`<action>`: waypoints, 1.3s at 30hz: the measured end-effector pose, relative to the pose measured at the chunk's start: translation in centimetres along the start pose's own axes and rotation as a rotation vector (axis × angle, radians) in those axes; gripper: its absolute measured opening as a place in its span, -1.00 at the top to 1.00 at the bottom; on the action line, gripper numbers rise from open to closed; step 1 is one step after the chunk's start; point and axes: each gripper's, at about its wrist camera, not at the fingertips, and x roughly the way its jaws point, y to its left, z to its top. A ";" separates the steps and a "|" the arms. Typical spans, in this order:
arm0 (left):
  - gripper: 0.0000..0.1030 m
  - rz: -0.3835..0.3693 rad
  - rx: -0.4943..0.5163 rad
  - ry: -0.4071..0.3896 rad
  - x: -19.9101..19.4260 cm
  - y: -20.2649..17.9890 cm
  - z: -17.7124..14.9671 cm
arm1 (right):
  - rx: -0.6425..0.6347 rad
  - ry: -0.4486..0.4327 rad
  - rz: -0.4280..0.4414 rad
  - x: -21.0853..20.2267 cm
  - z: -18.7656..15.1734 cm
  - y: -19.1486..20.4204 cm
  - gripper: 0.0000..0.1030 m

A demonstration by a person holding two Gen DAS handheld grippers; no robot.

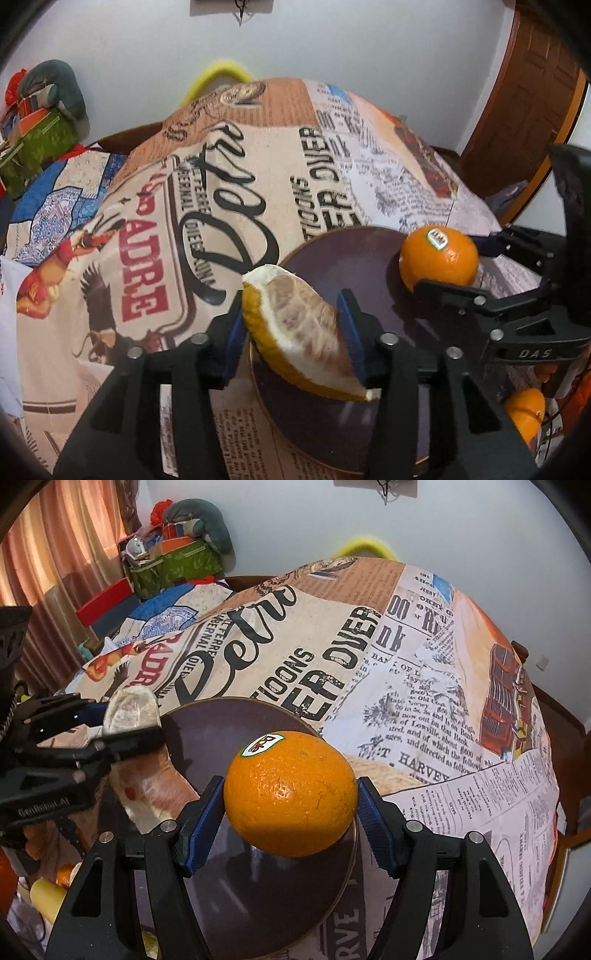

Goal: Organize fruits
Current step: 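Lower the orange onto the plate and open the right tool while the left tool releases the pomelo wedge there, then grasp a yellow corn cob with the left tool while the right tool grasps another large orange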

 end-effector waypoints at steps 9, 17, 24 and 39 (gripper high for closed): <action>-0.28 0.049 0.027 -0.002 -1.4 -0.4 -0.6 | -0.018 -0.068 -0.005 -2.6 0.3 0.7 -0.43; -0.32 0.029 0.029 -0.084 -6.7 -1.6 -0.9 | 0.022 -0.155 -0.022 -6.9 -0.9 1.7 -0.43; -0.45 0.017 0.049 -0.154 -11.7 -3.4 -2.2 | 0.052 -0.217 -0.047 -10.7 -3.2 2.8 -0.43; -0.46 -0.038 0.097 -0.094 -14.7 -6.0 -8.0 | 0.092 -0.238 -0.134 -14.4 -10.4 5.2 -0.51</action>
